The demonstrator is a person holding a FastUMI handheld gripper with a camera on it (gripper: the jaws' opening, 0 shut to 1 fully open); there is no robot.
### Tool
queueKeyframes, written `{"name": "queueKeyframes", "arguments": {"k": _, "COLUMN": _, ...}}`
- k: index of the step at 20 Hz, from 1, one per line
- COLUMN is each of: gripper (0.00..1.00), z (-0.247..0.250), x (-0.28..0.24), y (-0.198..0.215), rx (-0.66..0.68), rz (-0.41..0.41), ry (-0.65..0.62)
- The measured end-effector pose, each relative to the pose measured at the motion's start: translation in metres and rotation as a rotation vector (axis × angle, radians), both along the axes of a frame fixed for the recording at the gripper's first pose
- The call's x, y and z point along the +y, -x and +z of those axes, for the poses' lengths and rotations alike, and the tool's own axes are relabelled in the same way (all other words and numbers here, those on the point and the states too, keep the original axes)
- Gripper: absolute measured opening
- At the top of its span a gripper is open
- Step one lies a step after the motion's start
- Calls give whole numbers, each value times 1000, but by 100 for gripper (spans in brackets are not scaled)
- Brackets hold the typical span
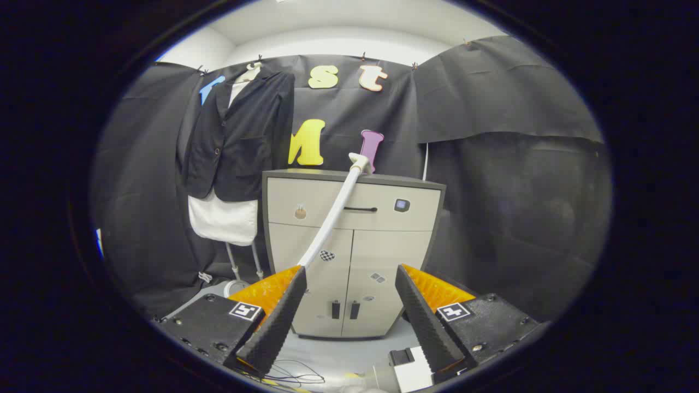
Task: Iron the clothes twice with a garment steamer, once on the left side and once on the right side.
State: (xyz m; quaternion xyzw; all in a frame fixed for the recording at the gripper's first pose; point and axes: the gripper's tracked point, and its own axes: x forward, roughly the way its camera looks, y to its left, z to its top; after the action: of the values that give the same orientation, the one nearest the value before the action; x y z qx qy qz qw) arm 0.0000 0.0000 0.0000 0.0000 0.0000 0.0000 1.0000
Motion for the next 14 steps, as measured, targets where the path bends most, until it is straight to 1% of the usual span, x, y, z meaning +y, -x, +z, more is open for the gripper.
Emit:
{"name": "queueKeyframes", "arguments": {"k": 5, "gripper": 100, "z": -3, "x": 8, "y": 4, "rx": 5, "rz": -4, "ry": 12}}
{"name": "queueKeyframes", "arguments": {"k": 14, "gripper": 100, "z": -7, "x": 3, "y": 2, "rx": 7, "rz": -22, "ry": -23}}
